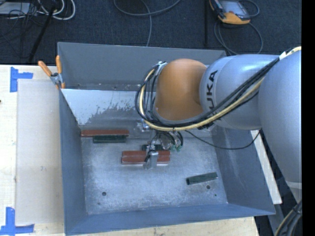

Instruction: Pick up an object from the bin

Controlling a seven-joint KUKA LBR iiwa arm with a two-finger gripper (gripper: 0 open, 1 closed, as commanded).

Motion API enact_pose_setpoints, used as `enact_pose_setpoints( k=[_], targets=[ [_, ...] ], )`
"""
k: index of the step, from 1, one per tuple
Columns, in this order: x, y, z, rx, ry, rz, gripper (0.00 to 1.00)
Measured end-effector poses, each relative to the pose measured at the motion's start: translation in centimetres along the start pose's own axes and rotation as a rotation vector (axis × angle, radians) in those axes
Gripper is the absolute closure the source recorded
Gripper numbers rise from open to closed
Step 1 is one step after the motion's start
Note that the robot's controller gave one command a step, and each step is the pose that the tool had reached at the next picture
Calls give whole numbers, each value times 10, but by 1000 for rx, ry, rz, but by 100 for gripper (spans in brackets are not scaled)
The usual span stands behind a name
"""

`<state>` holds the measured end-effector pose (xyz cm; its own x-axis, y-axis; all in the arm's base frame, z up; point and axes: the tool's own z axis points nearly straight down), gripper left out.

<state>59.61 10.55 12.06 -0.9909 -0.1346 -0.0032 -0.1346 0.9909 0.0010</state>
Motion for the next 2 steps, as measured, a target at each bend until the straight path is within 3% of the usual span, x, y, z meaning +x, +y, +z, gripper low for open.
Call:
enact_pose_setpoints(
  k=[1, 2],
  targets=[
    [4, -9, 27, 2, 5, 280, 0],
    [2, -22, 49, -3, 1, -52, 100]
  ],
)
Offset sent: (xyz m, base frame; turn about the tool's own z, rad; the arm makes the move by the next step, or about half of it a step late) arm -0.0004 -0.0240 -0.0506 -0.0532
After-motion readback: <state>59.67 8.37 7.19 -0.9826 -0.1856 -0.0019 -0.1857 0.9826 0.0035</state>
